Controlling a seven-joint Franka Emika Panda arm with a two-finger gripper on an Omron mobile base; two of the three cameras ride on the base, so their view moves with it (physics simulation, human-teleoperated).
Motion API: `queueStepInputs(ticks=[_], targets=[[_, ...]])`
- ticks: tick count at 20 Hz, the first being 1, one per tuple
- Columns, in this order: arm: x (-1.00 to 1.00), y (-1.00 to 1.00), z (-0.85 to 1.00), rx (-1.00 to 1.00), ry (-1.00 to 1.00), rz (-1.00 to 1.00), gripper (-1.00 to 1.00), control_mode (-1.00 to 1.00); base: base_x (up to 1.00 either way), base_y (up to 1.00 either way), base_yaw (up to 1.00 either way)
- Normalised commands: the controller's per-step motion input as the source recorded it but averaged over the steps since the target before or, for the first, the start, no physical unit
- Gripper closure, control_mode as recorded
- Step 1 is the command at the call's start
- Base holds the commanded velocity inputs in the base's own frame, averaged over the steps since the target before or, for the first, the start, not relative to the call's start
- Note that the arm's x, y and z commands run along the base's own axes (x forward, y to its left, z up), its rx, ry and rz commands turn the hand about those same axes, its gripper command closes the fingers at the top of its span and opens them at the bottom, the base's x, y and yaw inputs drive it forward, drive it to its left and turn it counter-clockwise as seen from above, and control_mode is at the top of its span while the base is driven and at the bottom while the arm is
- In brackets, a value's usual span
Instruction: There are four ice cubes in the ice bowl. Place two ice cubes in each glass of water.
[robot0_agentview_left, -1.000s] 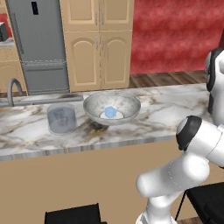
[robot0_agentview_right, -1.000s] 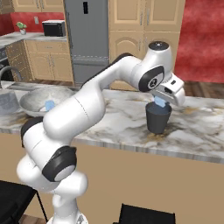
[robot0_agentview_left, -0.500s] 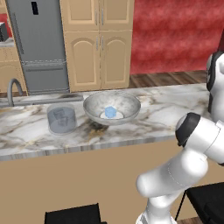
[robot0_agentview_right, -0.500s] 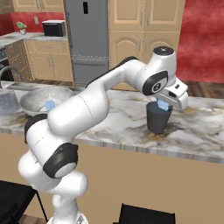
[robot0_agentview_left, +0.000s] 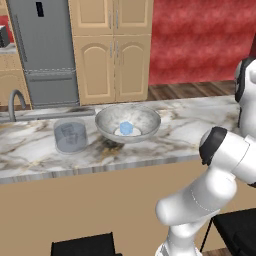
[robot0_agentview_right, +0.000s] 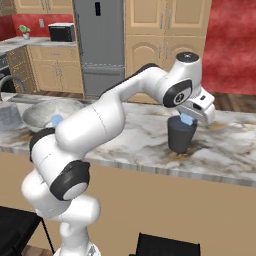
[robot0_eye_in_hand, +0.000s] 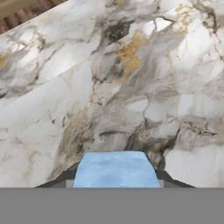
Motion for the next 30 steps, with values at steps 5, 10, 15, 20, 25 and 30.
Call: queueStepInputs(ticks=[5,10,15,20,25,30], targets=[[-0.29,0.00,0.00,0.00,-0.05,0.00,-1.00,-1.00,0.00,0.00,0.00],[-0.02,0.01,0.00,0.00,-0.02,0.00,-1.00,-1.00,0.00,0.00,0.00],[0.08,0.10,0.00,0.00,-0.01,0.00,-1.00,-1.00,0.00,0.00,0.00],[0.02,0.00,0.26,0.05,-0.12,0.00,-1.00,-1.00,0.00,0.00,0.00],[-0.06,0.08,0.54,0.09,-0.18,0.00,-1.00,-1.00,0.00,0.00,0.00],[-0.25,0.71,0.51,0.02,-0.05,0.08,-1.00,-1.00,0.00,0.00,0.00]])
